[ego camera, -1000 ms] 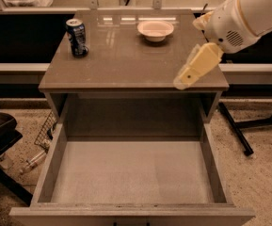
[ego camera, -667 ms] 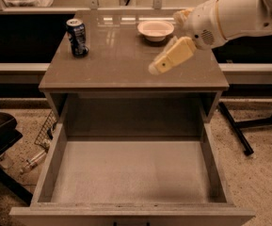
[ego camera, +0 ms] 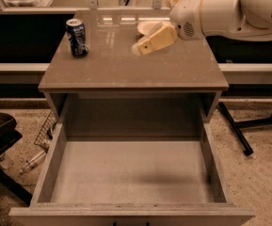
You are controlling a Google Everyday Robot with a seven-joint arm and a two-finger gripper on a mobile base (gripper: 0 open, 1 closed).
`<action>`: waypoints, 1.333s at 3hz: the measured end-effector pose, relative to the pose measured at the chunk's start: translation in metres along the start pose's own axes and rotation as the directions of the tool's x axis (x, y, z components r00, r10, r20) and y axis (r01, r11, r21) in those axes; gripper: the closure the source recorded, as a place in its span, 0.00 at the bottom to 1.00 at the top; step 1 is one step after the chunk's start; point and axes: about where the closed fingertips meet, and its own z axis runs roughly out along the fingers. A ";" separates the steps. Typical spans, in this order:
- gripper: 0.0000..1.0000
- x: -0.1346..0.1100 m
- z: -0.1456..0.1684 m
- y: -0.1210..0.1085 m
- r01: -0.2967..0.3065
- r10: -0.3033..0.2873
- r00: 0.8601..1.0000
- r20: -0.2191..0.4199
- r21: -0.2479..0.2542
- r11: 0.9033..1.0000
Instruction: Place pepsi can into top drawer
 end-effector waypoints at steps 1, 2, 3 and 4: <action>0.00 0.001 0.000 0.003 0.000 0.000 1.000 -0.005 -0.011 1.000; 0.00 -0.004 0.035 -0.011 0.009 -0.009 1.000 0.024 0.005 1.000; 0.00 -0.003 0.098 -0.044 -0.002 -0.002 0.998 0.067 0.061 0.998; 0.00 -0.011 0.161 -0.069 -0.011 -0.001 0.990 0.139 0.080 0.997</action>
Offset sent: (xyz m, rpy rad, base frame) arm 0.0834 0.0576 -0.0113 0.0553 -0.0693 -0.0142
